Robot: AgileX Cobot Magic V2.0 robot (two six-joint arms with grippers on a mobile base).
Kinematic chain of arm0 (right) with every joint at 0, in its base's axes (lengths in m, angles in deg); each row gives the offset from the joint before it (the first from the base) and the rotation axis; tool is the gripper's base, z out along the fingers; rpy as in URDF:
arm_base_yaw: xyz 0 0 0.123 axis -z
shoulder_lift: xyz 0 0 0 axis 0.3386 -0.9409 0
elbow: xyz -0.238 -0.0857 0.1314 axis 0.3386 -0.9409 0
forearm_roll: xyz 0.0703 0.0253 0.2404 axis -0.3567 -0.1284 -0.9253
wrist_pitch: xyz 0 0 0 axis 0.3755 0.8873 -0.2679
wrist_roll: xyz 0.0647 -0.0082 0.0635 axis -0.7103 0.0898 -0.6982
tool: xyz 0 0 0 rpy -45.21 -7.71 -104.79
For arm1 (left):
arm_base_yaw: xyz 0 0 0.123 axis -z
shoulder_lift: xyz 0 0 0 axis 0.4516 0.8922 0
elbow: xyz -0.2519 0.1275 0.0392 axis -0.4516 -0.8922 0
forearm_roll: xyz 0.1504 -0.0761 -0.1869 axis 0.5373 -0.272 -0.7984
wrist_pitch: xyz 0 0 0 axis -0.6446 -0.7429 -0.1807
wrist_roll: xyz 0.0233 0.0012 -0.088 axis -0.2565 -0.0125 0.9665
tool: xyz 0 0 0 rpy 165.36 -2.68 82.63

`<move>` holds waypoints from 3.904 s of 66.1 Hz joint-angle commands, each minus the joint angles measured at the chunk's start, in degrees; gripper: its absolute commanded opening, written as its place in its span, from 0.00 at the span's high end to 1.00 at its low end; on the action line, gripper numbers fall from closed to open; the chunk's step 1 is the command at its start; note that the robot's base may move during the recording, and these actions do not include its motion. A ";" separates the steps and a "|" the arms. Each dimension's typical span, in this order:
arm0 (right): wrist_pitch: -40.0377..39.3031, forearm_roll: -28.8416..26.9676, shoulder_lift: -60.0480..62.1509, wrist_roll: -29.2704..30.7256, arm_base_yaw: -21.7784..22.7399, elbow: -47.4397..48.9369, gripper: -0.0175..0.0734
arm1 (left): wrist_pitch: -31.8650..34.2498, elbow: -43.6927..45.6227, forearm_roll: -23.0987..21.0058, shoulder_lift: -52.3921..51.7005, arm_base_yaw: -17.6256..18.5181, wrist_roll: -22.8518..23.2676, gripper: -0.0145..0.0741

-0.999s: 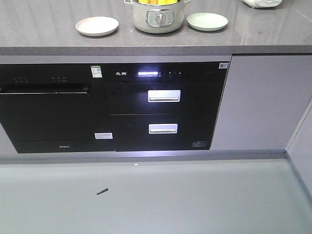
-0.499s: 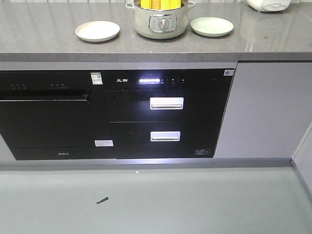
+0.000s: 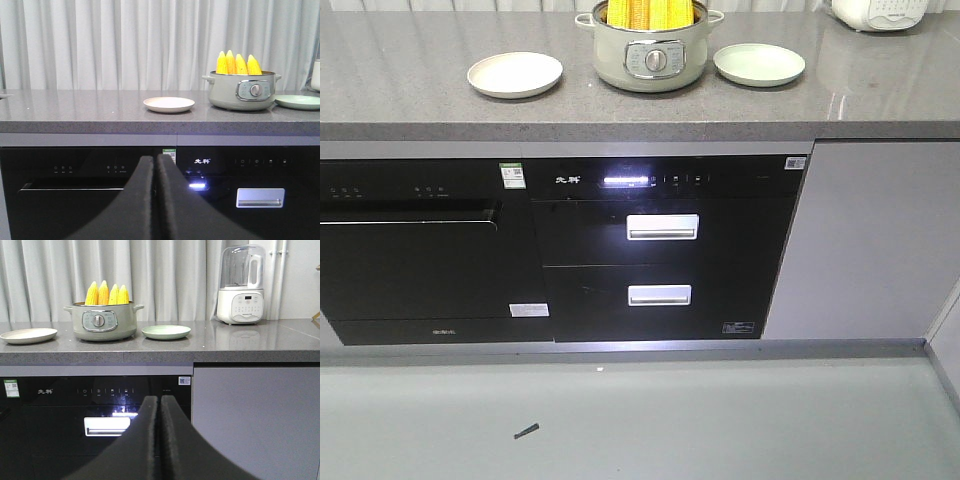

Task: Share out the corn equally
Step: 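Drive closer and center the base in front of the corn pot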

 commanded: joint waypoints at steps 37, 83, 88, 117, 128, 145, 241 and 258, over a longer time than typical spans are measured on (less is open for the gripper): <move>-4.56 -0.03 0.03 0.35 -0.07 -0.55 0.81 | 4.36 -0.76 -0.54 -0.91 0.24 0.51 0.84; -4.56 -0.03 0.03 0.35 -0.07 -0.55 0.81 | 4.36 -0.76 -0.54 -0.91 0.24 0.51 0.84; -4.56 -0.03 0.03 0.35 -0.07 -0.55 0.81 | 4.36 -0.76 -0.54 -0.91 0.24 0.51 0.84; -4.56 -0.03 0.03 0.35 -0.07 -0.55 0.81 | 4.36 -0.76 -0.54 -0.91 0.24 0.51 0.84; -4.56 -0.03 0.03 0.35 -0.07 -0.55 0.81 | 4.36 -0.76 -0.54 -0.91 0.24 0.51 0.84; -4.56 -0.03 0.03 0.35 -0.07 -0.55 0.81 | 4.36 -0.76 -0.54 -0.91 0.24 0.51 0.84; -4.56 -0.03 0.03 0.35 -0.07 -0.55 0.81 | 4.36 -0.76 -0.54 -0.91 0.24 0.51 0.84; -4.56 -0.03 0.03 0.35 -0.07 -0.55 0.81 | 4.36 -0.76 -0.54 -0.91 0.24 0.51 0.84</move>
